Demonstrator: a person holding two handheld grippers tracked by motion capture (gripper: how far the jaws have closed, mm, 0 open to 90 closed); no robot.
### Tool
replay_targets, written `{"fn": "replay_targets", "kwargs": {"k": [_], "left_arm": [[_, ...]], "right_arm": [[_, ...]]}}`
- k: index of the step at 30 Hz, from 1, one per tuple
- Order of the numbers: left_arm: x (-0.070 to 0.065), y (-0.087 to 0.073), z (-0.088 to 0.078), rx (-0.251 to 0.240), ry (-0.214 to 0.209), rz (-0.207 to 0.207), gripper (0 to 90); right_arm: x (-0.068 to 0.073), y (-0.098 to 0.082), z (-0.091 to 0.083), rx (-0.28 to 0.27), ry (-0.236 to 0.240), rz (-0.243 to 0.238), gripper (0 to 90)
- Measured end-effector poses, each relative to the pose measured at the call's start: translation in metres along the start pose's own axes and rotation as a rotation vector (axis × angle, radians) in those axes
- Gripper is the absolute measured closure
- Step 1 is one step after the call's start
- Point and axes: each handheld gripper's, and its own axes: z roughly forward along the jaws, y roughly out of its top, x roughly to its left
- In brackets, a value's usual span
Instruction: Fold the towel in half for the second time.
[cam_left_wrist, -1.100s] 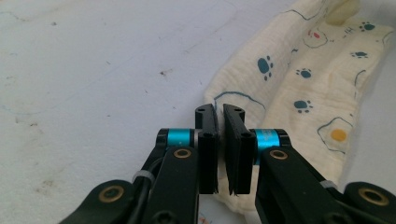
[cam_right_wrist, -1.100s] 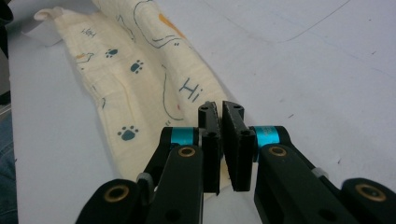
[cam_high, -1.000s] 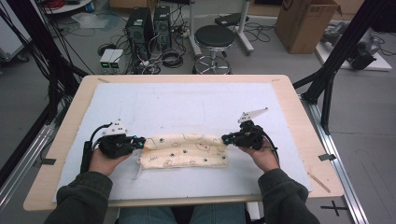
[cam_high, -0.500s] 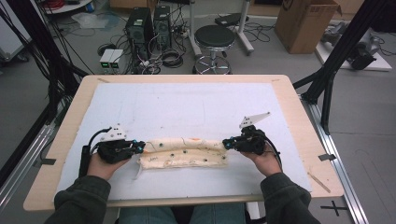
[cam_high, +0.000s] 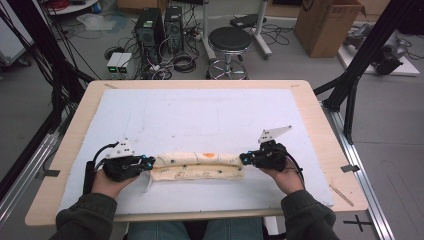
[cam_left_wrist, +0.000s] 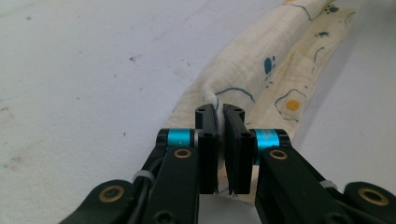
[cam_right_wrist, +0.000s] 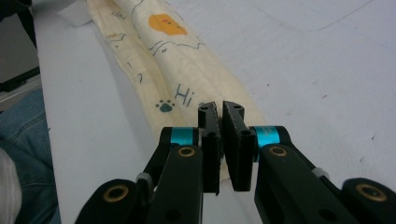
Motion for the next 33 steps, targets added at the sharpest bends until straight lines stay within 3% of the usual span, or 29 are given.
{"fn": "replay_targets", "kwargs": {"k": [33], "left_arm": [[-0.016,-0.024,-0.004,0.078,-0.02,0.035,82.6]], "right_arm": [[0.01,-0.028,0.011,0.055,0.006,-0.008,84.8]]}}
